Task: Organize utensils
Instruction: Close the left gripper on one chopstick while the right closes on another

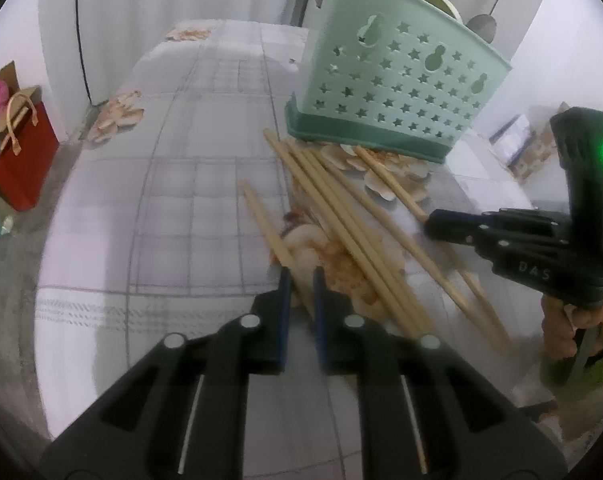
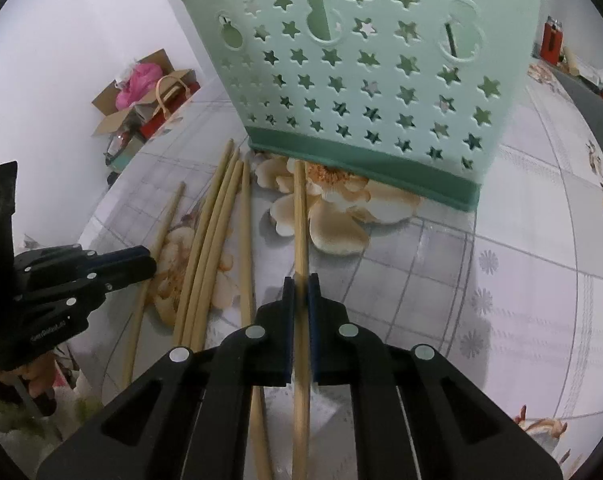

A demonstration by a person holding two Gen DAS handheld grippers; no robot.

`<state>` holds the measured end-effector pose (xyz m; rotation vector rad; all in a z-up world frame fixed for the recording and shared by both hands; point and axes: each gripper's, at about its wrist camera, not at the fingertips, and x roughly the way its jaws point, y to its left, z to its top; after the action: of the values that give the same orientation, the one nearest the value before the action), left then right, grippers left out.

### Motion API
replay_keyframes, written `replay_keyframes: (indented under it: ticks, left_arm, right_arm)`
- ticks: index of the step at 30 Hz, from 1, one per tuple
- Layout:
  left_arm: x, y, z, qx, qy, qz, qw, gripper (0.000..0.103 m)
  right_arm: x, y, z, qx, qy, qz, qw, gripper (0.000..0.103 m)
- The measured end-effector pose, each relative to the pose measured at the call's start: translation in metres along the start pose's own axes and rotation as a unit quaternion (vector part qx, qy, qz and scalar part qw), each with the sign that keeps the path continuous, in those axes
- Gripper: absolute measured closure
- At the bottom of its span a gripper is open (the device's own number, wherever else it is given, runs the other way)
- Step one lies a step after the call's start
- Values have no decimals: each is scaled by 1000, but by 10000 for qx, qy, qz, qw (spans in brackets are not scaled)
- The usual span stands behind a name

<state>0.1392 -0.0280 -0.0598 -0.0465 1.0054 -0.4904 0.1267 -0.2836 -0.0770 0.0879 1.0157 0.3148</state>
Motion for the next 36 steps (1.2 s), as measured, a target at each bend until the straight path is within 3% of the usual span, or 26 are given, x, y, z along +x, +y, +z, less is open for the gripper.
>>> replay_keyframes:
  ticks: [6,12,19,25,36]
  left_arm:
    - [-9,3,-13,-242,163,-371,9989,95]
    - [-12,1,-14,-261,281,-383,9985,91]
    - [-3,-13,2,231,276,356,9987,87]
    - [5,-24,6,722,164,1080,9914,87]
    - [5,-26,6,757,143,1144,9904,87]
  right_arm:
    - [-15,-10,-23,141,118,-14,9998,96]
    - [-21,-14,-32,222,222,85,9995,95]
    - [-12,-6,-18,115,150,-25,9998,95]
    - [-6,9,-11,-216,13,-361,9991,95]
    - [-8,7,-12,-97,-27,-404,9991,97]
